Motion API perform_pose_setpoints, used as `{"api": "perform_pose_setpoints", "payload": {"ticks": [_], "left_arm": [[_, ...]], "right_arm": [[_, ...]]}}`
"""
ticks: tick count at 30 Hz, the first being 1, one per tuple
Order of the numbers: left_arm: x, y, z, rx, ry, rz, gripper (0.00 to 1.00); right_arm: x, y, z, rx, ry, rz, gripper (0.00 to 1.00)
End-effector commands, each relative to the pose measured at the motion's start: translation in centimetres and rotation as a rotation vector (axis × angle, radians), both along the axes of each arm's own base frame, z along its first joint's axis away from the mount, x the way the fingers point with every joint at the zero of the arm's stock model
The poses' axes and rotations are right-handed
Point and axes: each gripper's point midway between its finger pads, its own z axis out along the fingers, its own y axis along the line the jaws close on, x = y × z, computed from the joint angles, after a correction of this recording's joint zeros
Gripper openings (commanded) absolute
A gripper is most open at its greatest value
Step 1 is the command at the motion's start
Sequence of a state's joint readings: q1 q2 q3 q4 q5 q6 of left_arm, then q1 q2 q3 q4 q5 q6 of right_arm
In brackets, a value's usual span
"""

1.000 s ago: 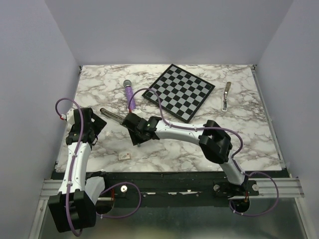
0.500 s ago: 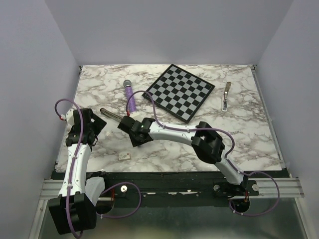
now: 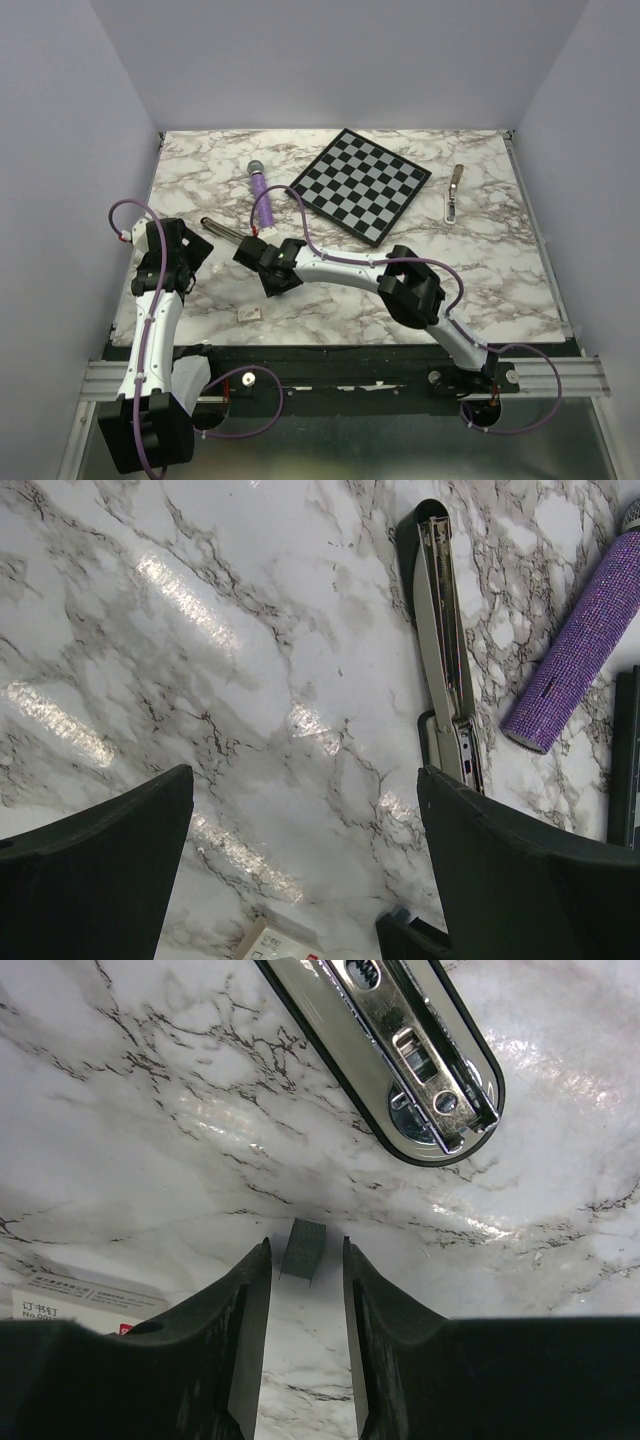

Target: Unload the staples from the stapler

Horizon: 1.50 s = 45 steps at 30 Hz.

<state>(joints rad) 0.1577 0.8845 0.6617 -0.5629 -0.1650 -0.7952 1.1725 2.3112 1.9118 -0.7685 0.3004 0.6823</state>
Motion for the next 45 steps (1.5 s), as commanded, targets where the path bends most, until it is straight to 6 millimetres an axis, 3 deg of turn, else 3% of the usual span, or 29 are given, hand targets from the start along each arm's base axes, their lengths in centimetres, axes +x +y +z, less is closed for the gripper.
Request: {"api": "perform_pose_setpoints", "payload": {"ticks": [1,22,35,41,43,45], "left_arm": [[0.0,0.3,0.2,0.004,-0.018,0.015,0.99],[0.0,0.2,0.1,0.003,-0.018,0.012,0.99],[0.0,0.3,0.0,0.004,-0.010,0.015,0.99],[0.0,0.3,-0.1,0.003,-0.002,0.014,0.99],[0.0,0.3,-0.1,0.003,0.000,0.013,0.99],[-0.1,0.3,-0.2,0.005,0.003,0.011,0.99]], "right_arm": [[-0.5,-0.1,-1.0,-0.040,0.007,-0.011,0.41],[-0.4,-0.6,-0.9,-0.060,-0.009,0.021,0.30],[0.1,-0.8,0.6,-0.045,-0.056,0.031,0.26],[0.7,-2.4,1.4,-0.067,-0.101,0.004,0.26],[0.8,-3.9,1.0,-0.099,-0.106,-0.011,0.26],[1.4,-5.1,2.3,-0.094,-0.128,-0.041,0.26]]}}
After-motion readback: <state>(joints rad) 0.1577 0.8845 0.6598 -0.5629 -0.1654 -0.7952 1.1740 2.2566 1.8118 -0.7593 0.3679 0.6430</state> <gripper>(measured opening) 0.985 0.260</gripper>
